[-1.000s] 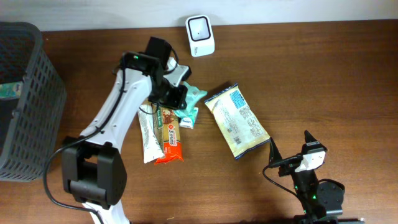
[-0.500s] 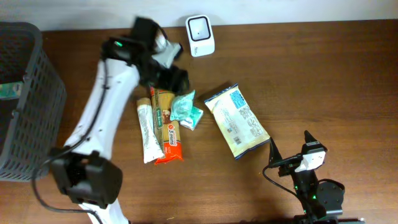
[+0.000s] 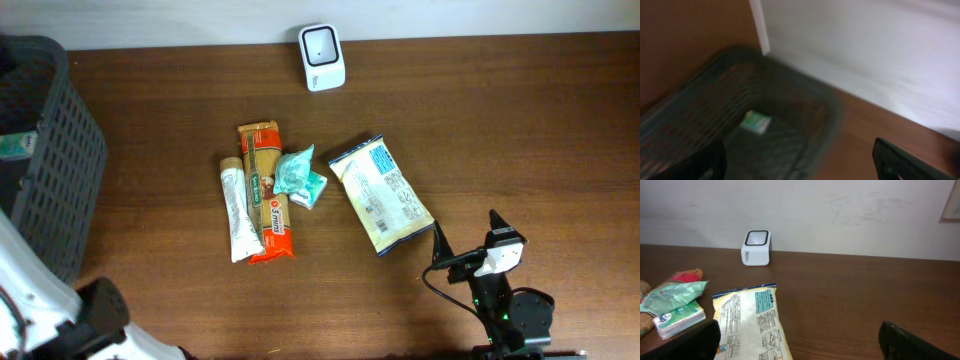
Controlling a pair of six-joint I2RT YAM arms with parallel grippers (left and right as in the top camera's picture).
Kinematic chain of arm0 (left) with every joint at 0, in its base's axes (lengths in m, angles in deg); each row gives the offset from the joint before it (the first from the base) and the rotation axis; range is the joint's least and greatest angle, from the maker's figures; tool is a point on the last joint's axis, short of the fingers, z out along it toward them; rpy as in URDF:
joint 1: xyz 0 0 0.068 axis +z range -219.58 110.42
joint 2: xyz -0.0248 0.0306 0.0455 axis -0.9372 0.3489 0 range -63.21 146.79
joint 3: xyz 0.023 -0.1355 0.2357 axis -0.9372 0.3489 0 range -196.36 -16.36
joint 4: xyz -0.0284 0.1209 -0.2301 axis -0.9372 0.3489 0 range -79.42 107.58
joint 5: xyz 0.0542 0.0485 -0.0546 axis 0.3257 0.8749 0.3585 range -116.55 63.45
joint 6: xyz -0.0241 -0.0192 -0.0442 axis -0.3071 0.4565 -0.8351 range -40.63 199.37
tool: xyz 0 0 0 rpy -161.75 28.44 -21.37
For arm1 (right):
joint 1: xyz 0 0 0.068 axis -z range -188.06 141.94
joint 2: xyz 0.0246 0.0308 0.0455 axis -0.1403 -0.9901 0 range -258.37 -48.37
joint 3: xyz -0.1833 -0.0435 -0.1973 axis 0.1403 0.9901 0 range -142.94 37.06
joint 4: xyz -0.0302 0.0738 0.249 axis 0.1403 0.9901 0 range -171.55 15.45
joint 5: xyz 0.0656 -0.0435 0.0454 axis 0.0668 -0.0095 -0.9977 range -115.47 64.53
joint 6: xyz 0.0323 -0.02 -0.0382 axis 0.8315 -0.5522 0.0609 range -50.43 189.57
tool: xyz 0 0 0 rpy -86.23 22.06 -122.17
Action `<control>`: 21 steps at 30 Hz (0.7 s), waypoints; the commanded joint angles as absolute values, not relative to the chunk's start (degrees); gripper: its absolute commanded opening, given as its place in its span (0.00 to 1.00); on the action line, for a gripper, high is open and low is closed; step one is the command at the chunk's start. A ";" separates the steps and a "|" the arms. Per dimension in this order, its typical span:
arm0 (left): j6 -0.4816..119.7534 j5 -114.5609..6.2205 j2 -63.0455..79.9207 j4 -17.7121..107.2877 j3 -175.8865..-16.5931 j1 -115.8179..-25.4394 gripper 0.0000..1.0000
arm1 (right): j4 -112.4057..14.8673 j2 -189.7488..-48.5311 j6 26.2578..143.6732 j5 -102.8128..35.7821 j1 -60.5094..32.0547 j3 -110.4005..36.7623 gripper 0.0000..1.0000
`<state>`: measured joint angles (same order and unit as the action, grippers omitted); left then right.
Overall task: Scan the item barcode
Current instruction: 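Grasp the green tissue pack in the basket, place it on table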
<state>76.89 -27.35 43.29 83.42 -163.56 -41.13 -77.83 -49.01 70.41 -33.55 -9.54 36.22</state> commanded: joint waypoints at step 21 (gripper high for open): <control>88.52 -26.52 74.76 66.04 -151.34 -32.39 0.92 | -77.85 -48.57 70.21 -33.88 -9.12 36.74 0.99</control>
<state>84.00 -26.50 72.84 67.31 -151.34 -32.32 -77.81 -48.99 70.43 -33.55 -9.54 36.22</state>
